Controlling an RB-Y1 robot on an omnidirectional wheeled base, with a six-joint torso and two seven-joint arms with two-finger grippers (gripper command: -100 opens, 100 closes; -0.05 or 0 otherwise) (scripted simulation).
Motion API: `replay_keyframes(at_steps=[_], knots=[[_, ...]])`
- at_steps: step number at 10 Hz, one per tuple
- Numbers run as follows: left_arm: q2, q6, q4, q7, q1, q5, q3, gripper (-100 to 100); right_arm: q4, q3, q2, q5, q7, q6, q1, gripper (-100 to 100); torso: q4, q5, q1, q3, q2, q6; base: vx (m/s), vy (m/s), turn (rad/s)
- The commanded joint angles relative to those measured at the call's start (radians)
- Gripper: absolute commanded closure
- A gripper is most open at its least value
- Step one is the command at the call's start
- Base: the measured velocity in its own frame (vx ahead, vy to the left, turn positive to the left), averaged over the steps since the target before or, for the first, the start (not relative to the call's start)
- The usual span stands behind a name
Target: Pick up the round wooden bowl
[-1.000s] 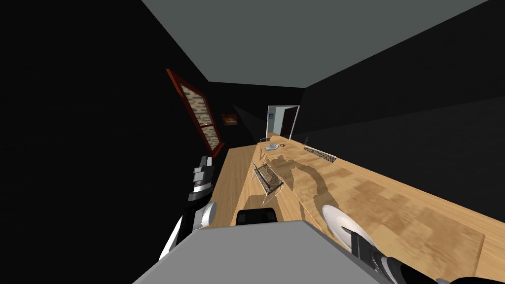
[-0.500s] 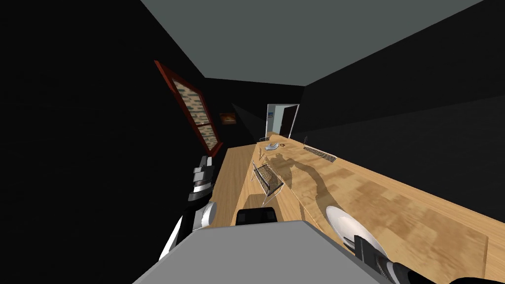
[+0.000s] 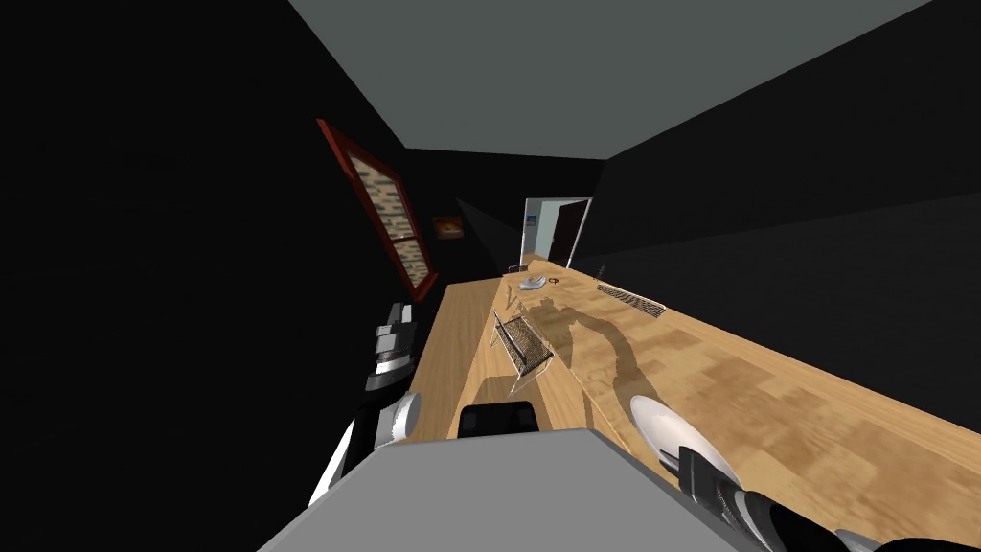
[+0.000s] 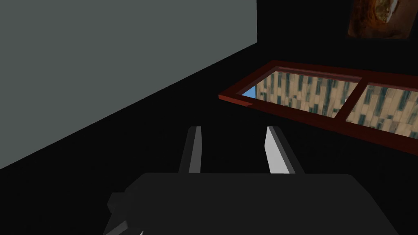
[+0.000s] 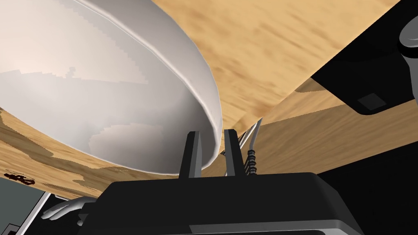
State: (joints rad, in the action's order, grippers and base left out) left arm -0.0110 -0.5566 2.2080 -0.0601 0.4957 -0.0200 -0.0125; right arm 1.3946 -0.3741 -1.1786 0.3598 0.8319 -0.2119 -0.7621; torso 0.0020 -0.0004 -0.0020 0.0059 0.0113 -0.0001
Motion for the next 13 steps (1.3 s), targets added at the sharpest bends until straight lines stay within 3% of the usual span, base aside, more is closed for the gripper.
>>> replay_keyframes(at_steps=[1,2,3,7,8,9,10,11,13], knots=[[0.000,0.000,0.000,0.000,0.000,0.000,0.000,0,0.008,-0.050,-0.032,-0.038,-0.028,0.032,0.050,100,0.000,0.000,0.000,0.000,0.000,0.000,-0.194,-0.022,0.132],[0.000,0.000,0.000,0.000,0.000,0.000,0.000,0,0.014,-0.082,-0.058,-0.070,-0.049,0.054,0.084,100,0.000,0.000,-0.001,0.001,0.001,0.000,-0.204,0.008,0.196],[0.000,0.000,0.000,0.000,0.000,0.000,0.000,0,0.014,-0.091,-0.058,-0.070,-0.049,0.054,0.086,100,0.001,0.001,0.001,0.001,0.002,0.000,-0.136,0.008,0.074],[0.000,0.000,0.000,0.000,0.000,0.000,0.000,0,0.036,-0.227,-0.162,-0.196,-0.132,0.140,0.224,100,0.001,0.002,0.001,0.002,0.002,0.000,-0.192,0.004,0.195],[0.000,0.000,0.000,0.000,0.000,0.000,0.000,0,0.036,-0.238,-0.162,-0.199,-0.132,0.140,0.232,100,0.001,0.002,0.000,0.002,0.003,0.000,-0.140,0.003,0.055],[0.000,0.000,0.000,0.000,0.000,0.000,0.000,0,0.042,-0.275,-0.188,-0.231,-0.152,0.162,0.268,100,0.000,0.002,0.001,0.001,0.000,0.002,-0.109,0.042,0.100],[0.000,0.000,0.000,0.000,0.000,0.000,0.000,0,0.042,-0.275,-0.188,-0.231,-0.152,0.162,0.268,100,0.000,0.002,0.003,-0.001,-0.002,0.001,-0.090,0.040,0.071],[0.000,0.000,0.000,0.000,0.000,0.000,0.000,0,0.047,-0.312,-0.214,-0.263,-0.173,0.184,0.305,100,0.000,0.002,0.004,-0.002,-0.004,0.001,-0.113,0.037,0.112],[0.000,0.000,0.000,0.000,0.000,0.000,0.000,0,0.047,-0.309,-0.209,-0.258,-0.170,0.181,0.303,100,0.000,0.003,0.002,-0.001,-0.003,0.002,-0.072,0.008,0.064]])
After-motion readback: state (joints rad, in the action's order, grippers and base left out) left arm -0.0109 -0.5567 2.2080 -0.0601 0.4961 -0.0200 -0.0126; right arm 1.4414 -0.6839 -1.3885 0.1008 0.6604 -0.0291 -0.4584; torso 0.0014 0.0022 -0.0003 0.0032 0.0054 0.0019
